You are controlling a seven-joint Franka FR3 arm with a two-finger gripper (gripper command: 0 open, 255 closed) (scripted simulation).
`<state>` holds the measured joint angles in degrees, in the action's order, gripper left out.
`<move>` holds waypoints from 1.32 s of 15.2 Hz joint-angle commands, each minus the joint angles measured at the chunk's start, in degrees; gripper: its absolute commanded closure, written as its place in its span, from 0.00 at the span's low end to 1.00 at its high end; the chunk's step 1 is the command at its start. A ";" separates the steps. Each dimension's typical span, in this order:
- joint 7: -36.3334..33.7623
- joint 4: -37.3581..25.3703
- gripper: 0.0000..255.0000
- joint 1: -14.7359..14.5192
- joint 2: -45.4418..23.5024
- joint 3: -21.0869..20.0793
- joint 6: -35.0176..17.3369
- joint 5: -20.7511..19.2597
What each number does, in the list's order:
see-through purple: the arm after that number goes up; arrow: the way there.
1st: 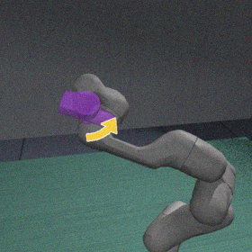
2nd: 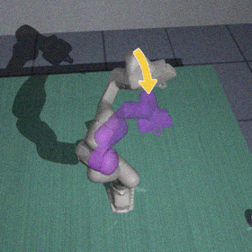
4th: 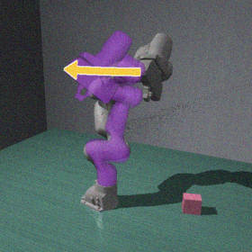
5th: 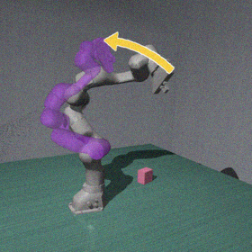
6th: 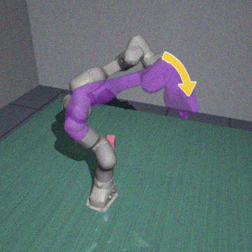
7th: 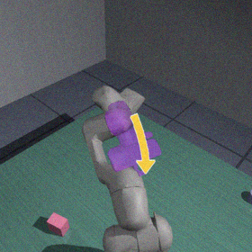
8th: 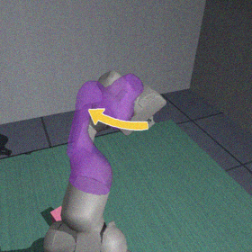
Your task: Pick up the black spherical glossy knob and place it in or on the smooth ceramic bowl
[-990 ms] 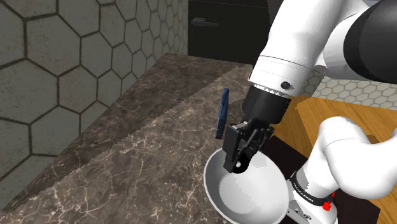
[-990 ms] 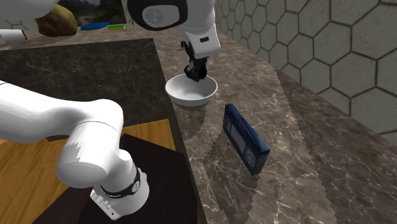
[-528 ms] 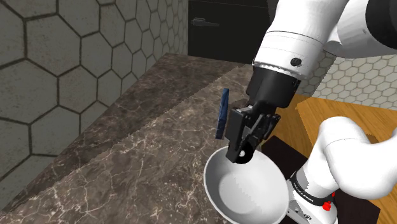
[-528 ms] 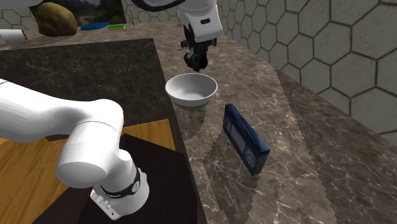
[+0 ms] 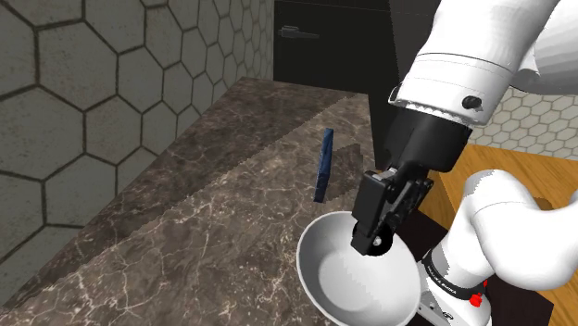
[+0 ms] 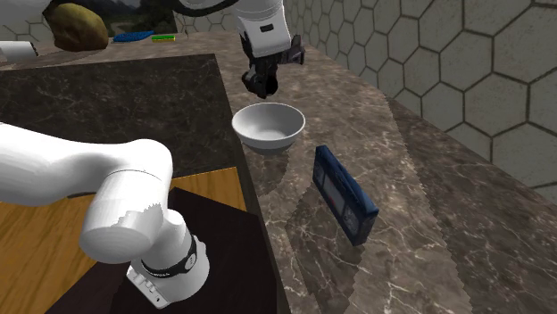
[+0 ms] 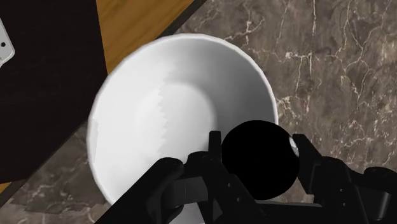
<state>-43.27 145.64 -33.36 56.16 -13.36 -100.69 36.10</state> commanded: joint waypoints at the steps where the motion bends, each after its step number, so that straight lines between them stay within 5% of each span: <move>1: 0.49 1.67 1.00 -0.16 0.40 -0.42 -1.20 0.50; 10: 3.08 8.87 1.00 -1.01 1.46 -2.26 -6.85 2.97; 18: 3.08 8.87 1.00 -1.01 1.46 -2.26 -6.85 2.97; 19: 3.08 8.87 0.00 -1.01 1.46 -2.26 -6.85 2.97; 20: 3.08 8.87 0.00 -1.01 1.46 -2.26 -6.85 2.97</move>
<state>-40.19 154.51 -34.36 57.61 -15.62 -107.53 39.07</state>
